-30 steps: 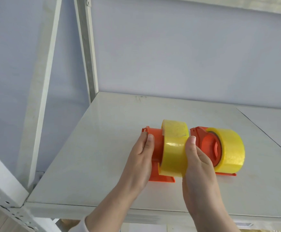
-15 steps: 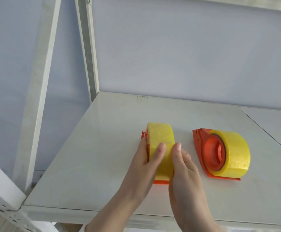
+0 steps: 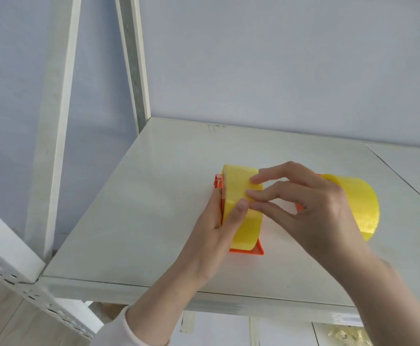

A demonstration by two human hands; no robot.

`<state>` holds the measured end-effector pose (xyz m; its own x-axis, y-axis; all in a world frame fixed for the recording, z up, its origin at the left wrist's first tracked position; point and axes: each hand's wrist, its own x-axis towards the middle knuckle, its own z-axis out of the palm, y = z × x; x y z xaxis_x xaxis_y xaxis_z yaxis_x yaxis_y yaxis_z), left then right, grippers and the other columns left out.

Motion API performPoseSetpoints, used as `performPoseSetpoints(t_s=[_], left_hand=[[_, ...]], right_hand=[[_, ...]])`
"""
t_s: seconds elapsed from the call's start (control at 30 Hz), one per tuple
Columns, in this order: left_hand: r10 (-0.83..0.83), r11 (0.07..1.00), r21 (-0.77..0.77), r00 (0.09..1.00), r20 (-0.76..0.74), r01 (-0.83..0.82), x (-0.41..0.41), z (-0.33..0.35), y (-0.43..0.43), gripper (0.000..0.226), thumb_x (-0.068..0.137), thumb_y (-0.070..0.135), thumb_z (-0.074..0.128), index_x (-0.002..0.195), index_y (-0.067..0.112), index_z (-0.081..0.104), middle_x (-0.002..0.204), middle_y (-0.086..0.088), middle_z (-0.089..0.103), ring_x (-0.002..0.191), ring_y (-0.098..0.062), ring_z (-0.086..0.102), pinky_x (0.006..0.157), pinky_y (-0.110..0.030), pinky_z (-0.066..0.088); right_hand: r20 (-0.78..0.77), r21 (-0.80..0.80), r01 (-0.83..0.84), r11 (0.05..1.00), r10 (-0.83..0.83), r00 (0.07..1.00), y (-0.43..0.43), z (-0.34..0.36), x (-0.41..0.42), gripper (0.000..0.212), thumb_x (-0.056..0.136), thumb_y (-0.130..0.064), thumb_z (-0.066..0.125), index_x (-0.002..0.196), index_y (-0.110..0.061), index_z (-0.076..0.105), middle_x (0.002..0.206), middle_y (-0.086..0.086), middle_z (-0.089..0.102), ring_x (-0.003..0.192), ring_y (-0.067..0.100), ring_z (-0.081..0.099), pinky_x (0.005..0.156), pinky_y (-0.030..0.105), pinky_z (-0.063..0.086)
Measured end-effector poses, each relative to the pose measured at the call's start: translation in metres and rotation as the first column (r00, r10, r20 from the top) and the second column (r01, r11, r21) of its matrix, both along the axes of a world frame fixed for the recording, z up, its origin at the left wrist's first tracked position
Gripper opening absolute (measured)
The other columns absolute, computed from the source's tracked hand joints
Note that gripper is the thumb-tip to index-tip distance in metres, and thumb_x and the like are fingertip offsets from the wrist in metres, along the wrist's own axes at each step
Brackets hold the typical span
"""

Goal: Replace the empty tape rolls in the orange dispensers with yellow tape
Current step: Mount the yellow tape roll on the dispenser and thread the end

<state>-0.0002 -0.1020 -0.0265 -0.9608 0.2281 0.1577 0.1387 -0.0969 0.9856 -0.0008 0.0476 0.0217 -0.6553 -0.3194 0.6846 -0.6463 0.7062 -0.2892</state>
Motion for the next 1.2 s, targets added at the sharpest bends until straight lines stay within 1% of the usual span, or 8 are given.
performPoseSetpoints(t_s=[0.13, 0.23, 0.33, 0.5, 0.67, 0.77, 0.87, 1.2], left_hand=[[-0.035, 0.999, -0.001, 0.999, -0.006, 0.035, 0.002, -0.005, 0.000, 0.059, 0.075, 0.055, 0.048, 0.124, 0.021, 0.046, 0.105, -0.003, 0.067, 0.089, -0.009, 0.069, 0.073, -0.020, 0.052], [-0.050, 0.999, -0.001, 0.999, 0.010, 0.050, 0.004, -0.010, 0.000, 0.079, 0.070, 0.059, 0.050, 0.136, 0.018, 0.037, 0.117, -0.008, 0.064, 0.096, -0.012, 0.067, 0.073, -0.019, 0.053], [-0.058, 0.998, 0.008, 0.998, 0.031, 0.058, 0.007, -0.011, 0.001, 0.074, 0.074, 0.056, 0.052, 0.137, 0.021, 0.036, 0.118, -0.008, 0.064, 0.097, -0.012, 0.067, 0.069, -0.016, 0.053], [-0.046, 0.999, -0.020, 0.998, 0.031, 0.046, 0.006, -0.011, -0.002, 0.074, 0.069, 0.060, 0.049, 0.132, 0.023, 0.041, 0.112, -0.005, 0.067, 0.099, -0.012, 0.066, 0.077, -0.019, 0.053], [-0.076, 0.997, 0.008, 0.995, 0.059, 0.076, 0.006, -0.009, -0.003, 0.076, 0.068, 0.059, 0.051, 0.133, 0.021, 0.041, 0.124, -0.009, 0.062, 0.105, -0.014, 0.064, 0.076, -0.017, 0.052], [-0.086, 0.996, 0.027, 0.992, 0.089, 0.084, 0.007, -0.005, -0.003, 0.062, 0.073, 0.052, 0.055, 0.127, 0.024, 0.045, 0.112, -0.006, 0.068, 0.095, -0.010, 0.069, 0.073, -0.016, 0.052], [-0.111, 0.992, 0.078, 0.986, 0.127, 0.102, 0.004, 0.004, -0.002, 0.048, 0.077, 0.044, 0.052, 0.120, 0.024, 0.050, 0.099, -0.005, 0.071, 0.079, -0.009, 0.072, 0.064, -0.016, 0.052], [-0.056, 0.997, -0.035, 0.979, 0.196, 0.063, 0.006, 0.005, -0.002, 0.062, 0.053, 0.068, 0.052, 0.107, 0.038, 0.060, 0.100, 0.006, 0.074, 0.091, -0.005, 0.070, 0.080, -0.023, 0.056]], right_hand=[[0.004, 0.120, -0.062, 0.991, 0.062, 0.998, 0.000, 0.015, -0.004, 0.021, 0.082, -0.029, 0.061, 0.073, -0.014, 0.073, 0.082, 0.000, 0.072, 0.081, 0.022, 0.068, 0.069, 0.026, 0.050], [0.296, -0.095, -0.001, 0.995, 0.030, 0.955, -0.006, 0.041, -0.016, 0.012, 0.081, -0.026, 0.063, 0.070, -0.026, 0.067, 0.076, -0.009, 0.072, 0.074, 0.010, 0.069, 0.070, 0.017, 0.050], [0.545, -0.400, 0.107, 0.910, 0.142, 0.826, -0.007, 0.064, -0.055, 0.014, 0.088, -0.016, 0.057, 0.074, -0.016, 0.061, 0.075, -0.005, 0.072, 0.062, 0.007, 0.070, 0.062, 0.020, 0.057], [0.838, -0.474, 0.401, 0.784, 0.262, 0.478, -0.012, 0.068, -0.128, 0.016, 0.093, -0.017, 0.051, 0.079, -0.011, 0.056, 0.075, 0.000, 0.068, 0.053, 0.009, 0.069, 0.052, 0.020, 0.056], [0.692, -0.682, 0.567, 0.462, 0.658, 0.297, -0.005, 0.052, -0.129, 0.057, 0.082, -0.049, 0.053, 0.108, 0.001, 0.053, 0.092, 0.013, 0.073, 0.083, 0.027, 0.070, 0.073, 0.035, 0.058], [0.770, -0.624, 0.492, 0.607, 0.586, 0.253, -0.007, 0.034, -0.107, 0.069, 0.058, -0.046, 0.067, 0.110, -0.001, 0.058, 0.097, 0.011, 0.070, 0.075, 0.019, 0.071, 0.065, 0.027, 0.060], [0.855, -0.514, 0.359, 0.779, 0.427, 0.295, -0.012, 0.023, -0.100, 0.029, 0.069, -0.026, 0.071, 0.093, -0.010, 0.068, 0.082, 0.000, 0.074, 0.067, 0.008, 0.068, 0.065, 0.019, 0.057], [0.905, -0.424, 0.567, 0.707, 0.310, 0.290, -0.027, 0.033, -0.129, 0.010, 0.086, -0.015, 0.059, 0.076, -0.014, 0.059, 0.069, -0.002, 0.067, 0.062, 0.014, 0.065, 0.050, 0.022, 0.050]])
